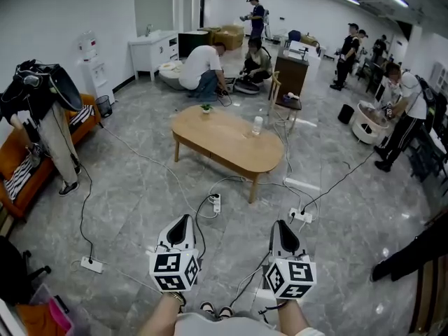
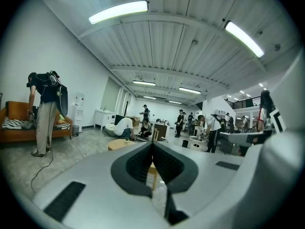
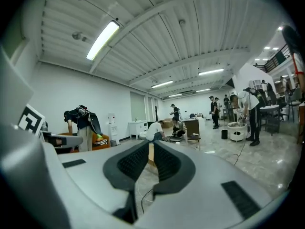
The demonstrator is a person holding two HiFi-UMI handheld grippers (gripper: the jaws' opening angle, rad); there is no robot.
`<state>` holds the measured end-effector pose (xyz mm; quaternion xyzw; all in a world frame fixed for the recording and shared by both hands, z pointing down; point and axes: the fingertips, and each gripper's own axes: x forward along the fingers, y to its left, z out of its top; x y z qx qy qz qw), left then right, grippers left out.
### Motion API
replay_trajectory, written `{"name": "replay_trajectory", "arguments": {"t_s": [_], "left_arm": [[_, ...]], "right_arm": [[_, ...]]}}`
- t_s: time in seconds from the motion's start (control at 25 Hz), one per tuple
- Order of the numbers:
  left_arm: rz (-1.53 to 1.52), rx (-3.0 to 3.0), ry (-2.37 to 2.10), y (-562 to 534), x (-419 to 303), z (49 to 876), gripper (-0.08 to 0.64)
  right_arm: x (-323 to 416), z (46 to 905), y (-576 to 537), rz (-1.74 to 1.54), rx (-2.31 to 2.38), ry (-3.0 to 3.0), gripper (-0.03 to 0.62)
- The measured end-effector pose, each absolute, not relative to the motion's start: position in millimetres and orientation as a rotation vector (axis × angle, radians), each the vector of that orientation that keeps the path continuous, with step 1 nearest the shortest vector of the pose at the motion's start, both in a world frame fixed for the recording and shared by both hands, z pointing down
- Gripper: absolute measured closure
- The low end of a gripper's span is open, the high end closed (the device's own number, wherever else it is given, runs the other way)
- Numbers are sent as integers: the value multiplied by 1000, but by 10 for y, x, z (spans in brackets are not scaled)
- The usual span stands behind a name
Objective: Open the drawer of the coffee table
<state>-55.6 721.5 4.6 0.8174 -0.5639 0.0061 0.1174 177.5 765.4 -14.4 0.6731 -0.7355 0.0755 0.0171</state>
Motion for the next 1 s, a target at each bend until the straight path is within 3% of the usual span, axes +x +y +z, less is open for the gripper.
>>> {"name": "replay_trajectory", "arguments": {"t_s": [0.08,0.28,0.84,1.0], "left_arm": [[12,2387,-1653,7213,-572,39,565],[-18,2412,-1647,7205,-543,-48,556],[-15,2480,-1584,7218,-490,-134,263],[-4,2469,-1598,7224,-530,-110,167]], "right_arm": [[1741,-157,7643,229,2080,-2297,535],[1739,-217,7613,193,2076,-2310,500],[1901,-271,7602,164,2142,-2264,326],[1967,-247,7630,171,2156,-2250,247]]}}
